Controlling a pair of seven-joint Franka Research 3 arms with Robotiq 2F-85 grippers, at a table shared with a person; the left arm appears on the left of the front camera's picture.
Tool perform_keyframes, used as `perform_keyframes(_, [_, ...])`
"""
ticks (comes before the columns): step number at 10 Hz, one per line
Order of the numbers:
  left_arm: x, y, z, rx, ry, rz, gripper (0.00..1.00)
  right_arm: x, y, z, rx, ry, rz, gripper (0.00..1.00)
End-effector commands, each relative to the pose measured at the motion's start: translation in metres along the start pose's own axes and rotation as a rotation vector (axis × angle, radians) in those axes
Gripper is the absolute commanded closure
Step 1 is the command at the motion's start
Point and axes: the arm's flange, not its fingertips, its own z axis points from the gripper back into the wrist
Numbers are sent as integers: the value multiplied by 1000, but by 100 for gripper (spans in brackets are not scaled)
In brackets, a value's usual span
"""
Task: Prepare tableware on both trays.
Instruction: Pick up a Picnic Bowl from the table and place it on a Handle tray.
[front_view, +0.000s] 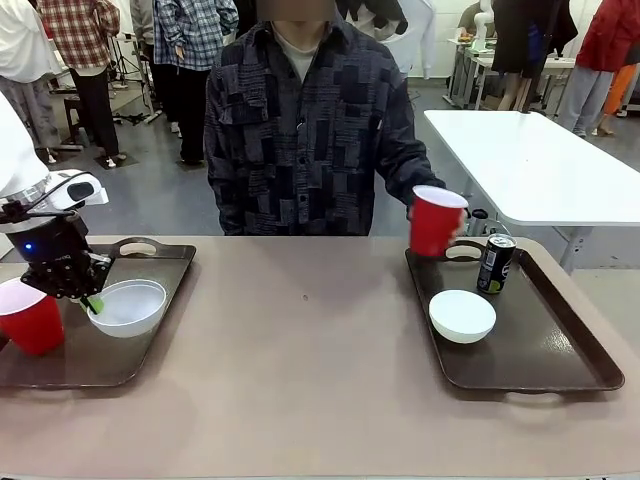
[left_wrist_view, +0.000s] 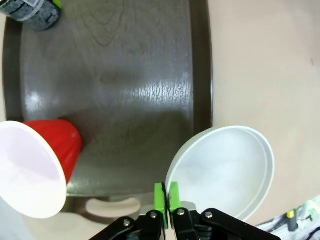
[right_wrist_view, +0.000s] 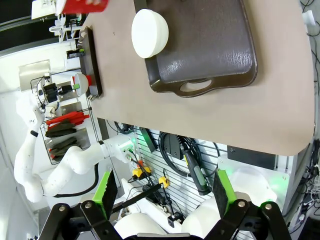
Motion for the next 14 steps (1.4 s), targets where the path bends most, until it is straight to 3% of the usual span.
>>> perform_keyframes(1, [0,-1,5,-2,3,3,100,-2,0,-1,10,-4,10,0])
perform_keyframes(6, [8,7,-1,-35,-16,17,96,-2,0,-1,10,-4,10,0])
perform_keyframes(14, [15,35,-49,-30,-55,-20,96,-2,0,-1,10,-4,10,0])
